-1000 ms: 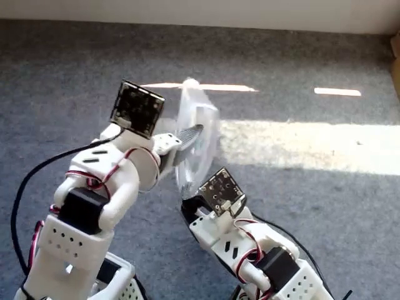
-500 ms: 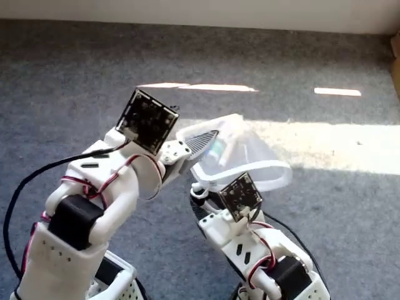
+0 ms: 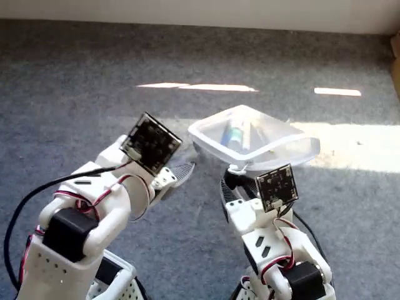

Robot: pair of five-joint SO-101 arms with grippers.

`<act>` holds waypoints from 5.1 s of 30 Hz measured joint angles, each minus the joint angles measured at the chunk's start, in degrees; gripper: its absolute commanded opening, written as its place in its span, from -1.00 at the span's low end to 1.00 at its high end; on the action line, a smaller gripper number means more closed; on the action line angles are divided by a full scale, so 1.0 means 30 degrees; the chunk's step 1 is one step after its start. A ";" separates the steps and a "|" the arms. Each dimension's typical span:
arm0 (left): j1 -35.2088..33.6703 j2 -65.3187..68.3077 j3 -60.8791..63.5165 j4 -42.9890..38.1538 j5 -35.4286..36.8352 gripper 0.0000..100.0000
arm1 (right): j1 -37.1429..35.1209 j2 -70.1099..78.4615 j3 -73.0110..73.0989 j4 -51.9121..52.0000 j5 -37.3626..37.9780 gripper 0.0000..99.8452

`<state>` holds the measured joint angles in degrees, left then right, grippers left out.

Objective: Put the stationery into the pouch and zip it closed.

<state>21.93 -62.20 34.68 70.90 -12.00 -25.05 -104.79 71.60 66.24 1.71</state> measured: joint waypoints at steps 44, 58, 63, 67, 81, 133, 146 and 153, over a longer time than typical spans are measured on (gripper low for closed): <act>0.4806 -0.0996 1.0081 -1.2132 -0.1758 -0.52 | -0.2637 -0.0117 -0.2549 0.2930 0.2022 -0.99; 0.4777 -0.1084 0.8264 -0.8674 -0.1700 -0.51 | -0.1172 -0.0029 -0.2784 0.1553 0.2081 -0.99; 0.4923 -0.0850 0.7824 -0.6652 -0.1729 -0.51 | -0.0557 -0.0059 -0.3810 0.1172 0.2081 -0.99; 0.4923 -0.0821 0.7824 -0.6593 -0.1729 -0.51 | -0.0527 0.0059 -0.4806 0.1172 0.2081 -0.99; 0.4894 -0.0821 0.7824 -0.6974 -0.1729 -0.52 | -0.0557 -0.0147 -0.6242 0.2901 0.2081 -0.99; 0.7267 -0.2784 1.1956 -1.2952 -0.1114 -0.91 | -0.1201 -0.0176 -0.7971 0.5451 0.2139 -0.99; 0.7267 -0.2579 1.1985 -1.3011 -0.2315 -0.99 | 0.3048 -0.0176 -0.7326 0.2989 0.2168 -0.99; 0.7033 -0.2667 1.1341 -1.1575 -0.2579 -0.99 | 0.5538 -0.0176 -0.4777 -0.0498 0.2110 -0.99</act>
<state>43.03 -70.20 68.70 36.18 -19.74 -8.44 -105.32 57.27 64.75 8.04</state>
